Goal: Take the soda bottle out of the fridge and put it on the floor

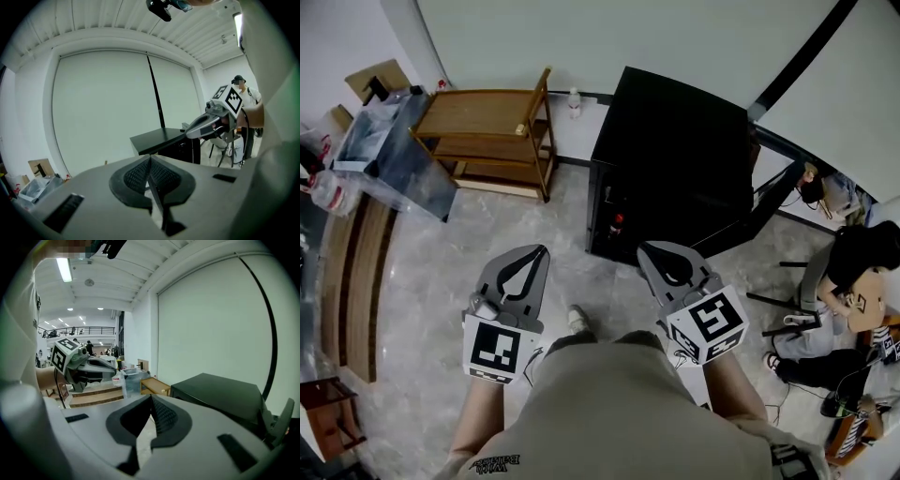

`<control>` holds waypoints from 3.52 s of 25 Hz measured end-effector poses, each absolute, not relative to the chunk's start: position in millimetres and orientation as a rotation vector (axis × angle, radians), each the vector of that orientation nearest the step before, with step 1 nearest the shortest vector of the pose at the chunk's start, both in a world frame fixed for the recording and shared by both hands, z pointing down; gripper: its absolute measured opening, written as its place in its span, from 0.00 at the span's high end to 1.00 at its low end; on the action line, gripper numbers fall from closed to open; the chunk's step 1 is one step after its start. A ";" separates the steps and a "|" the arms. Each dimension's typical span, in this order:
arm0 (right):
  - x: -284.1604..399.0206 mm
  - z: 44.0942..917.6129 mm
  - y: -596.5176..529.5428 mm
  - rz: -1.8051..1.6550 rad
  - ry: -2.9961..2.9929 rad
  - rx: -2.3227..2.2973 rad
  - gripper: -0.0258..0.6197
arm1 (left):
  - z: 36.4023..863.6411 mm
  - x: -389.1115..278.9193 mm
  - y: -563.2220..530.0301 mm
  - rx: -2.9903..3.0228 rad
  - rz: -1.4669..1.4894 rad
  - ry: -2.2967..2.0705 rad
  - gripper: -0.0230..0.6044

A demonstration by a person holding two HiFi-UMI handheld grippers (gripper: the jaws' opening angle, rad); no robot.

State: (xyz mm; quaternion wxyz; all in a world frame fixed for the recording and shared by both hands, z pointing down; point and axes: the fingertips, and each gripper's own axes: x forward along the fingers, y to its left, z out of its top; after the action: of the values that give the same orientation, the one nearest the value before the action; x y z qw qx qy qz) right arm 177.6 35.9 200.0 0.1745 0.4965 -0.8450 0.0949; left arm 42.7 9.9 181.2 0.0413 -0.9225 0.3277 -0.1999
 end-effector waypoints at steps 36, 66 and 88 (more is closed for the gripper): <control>242.4 379.7 -76.7 0.457 -2.157 1.343 0.83 | 304.9 120.5 -94.2 -2.990 -0.762 1.079 0.95; 255.5 653.5 -148.6 0.685 -1.926 1.316 0.73 | 499.5 132.6 -130.8 -3.124 -0.958 1.183 0.95; 275.9 752.6 -173.5 0.758 -1.796 1.395 0.75 | 557.9 109.8 -132.7 -3.085 -1.009 1.204 0.95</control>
State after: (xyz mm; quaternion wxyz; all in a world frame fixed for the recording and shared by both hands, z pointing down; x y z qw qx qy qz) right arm 275.9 -173.5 752.6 0.3637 0.5421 -0.6979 0.2946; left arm 109.8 -132.7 557.9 -0.1596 -0.8797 0.3432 -0.2878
